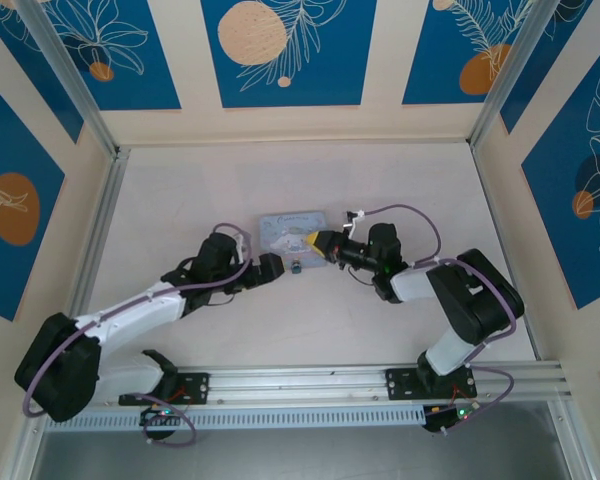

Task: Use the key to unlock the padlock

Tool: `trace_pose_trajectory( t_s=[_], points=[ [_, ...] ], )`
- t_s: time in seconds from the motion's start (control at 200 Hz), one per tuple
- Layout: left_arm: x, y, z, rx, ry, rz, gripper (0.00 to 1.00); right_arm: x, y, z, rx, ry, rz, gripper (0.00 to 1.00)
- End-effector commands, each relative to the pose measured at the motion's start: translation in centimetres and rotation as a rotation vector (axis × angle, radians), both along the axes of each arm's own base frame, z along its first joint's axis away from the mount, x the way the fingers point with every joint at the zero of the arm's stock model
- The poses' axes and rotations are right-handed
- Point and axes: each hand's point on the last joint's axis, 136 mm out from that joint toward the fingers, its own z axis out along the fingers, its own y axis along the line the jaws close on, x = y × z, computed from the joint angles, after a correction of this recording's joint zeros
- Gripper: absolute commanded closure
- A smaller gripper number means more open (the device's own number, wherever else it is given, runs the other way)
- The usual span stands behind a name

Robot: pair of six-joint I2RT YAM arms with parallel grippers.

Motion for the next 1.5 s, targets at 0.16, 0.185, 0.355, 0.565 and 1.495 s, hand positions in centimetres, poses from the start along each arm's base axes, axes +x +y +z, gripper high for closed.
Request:
trace_pose_trajectory(
  t_s=[0.16,0.185,0.355,0.565,1.495],
  points=[
    [-0.5,-4.7,-1.9,0.134,-0.148,-0.256,0.01,2.1,-0.9,-1.5,-0.087,0.107,-0.037,1.00],
    [-0.5,-5.0,-2.2,0.147,-0.157,-0.268,0.01,2.3,-1.0,-1.5,-0.092,0.109,-0.046,1.00],
    [0.5,-6.2,-4.2,0.221,-0.215,-0.305,0.01,2.9,-1.5,-2.4,-0.124,0.147,-0.086,1.00],
    [2.2,-7.3,-6.1,0.253,-0.289,-0.306,0.06,3.0,-1.8,-2.7,-0.167,0.161,-0.111,1.00],
    [4.8,-9.4,-3.9,0.149,-0.443,-0.151,0.06,3.4,-0.8,-4.3,-0.191,0.194,-0.097,1.00]
  ],
)
